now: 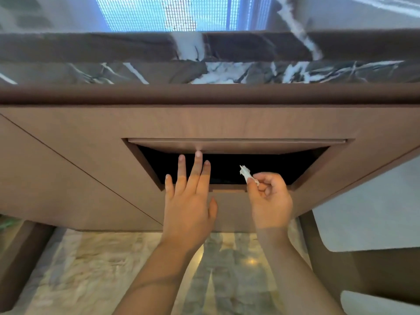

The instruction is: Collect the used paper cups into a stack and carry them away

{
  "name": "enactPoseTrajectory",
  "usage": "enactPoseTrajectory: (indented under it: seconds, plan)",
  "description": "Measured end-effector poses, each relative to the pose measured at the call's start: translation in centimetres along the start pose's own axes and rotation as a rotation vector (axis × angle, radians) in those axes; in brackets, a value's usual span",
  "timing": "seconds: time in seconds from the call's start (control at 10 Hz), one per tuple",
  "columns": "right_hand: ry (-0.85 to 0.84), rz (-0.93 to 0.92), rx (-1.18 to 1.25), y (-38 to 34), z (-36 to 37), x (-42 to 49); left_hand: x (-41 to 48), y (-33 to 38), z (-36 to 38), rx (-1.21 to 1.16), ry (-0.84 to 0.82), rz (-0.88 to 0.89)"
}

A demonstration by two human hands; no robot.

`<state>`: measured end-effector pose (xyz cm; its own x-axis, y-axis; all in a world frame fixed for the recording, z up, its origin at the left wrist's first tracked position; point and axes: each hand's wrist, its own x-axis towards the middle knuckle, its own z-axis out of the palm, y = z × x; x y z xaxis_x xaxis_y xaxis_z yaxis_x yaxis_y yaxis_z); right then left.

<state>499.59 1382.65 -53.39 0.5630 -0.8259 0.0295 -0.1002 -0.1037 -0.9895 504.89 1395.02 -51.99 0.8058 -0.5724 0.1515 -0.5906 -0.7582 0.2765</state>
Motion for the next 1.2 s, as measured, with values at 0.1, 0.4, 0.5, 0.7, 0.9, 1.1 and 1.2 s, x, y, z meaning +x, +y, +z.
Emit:
enactPoseTrajectory:
  seconds: [0.1,0.4,0.5,0.7,0.9,1.1,1.2]
  plan:
    - [0.009,0.011,-0.027,0.4,0.3,1.0,0.7,-0.1,0.2,-0.02,0.001,0.0]
    - [-0.082,0.079,0.137,0.1,1.5,3.2,2.5,0.1,0.1,0.027,0.044,-0.034]
    - [-0.105,0.074,0.084,0.4,0.9,2.4,1.9,0.0,0.2,0.02,0.043,-0.022]
    - [-0.132,0.009,0.051,-0.4,-0.7,-0.3,-0.8,0.4,0.2,-0.034,-0.073,-0.058]
    - [-0.138,-0.094,-0.166,-2.3,-2.0,-2.3,-2.7,1.3,-0.9,-0.041,-0.169,-0.12]
    - [-0.209,-0.204,-0.386,-4.8,-3.2,-4.0,-4.7,1.7,-3.0,-0.007,-0.214,-0.186]
    - [-0.245,-0.252,-0.537,-6.5,-4.1,-5.5,-6.1,2.2,-5.0,0.014,-0.194,-0.21]
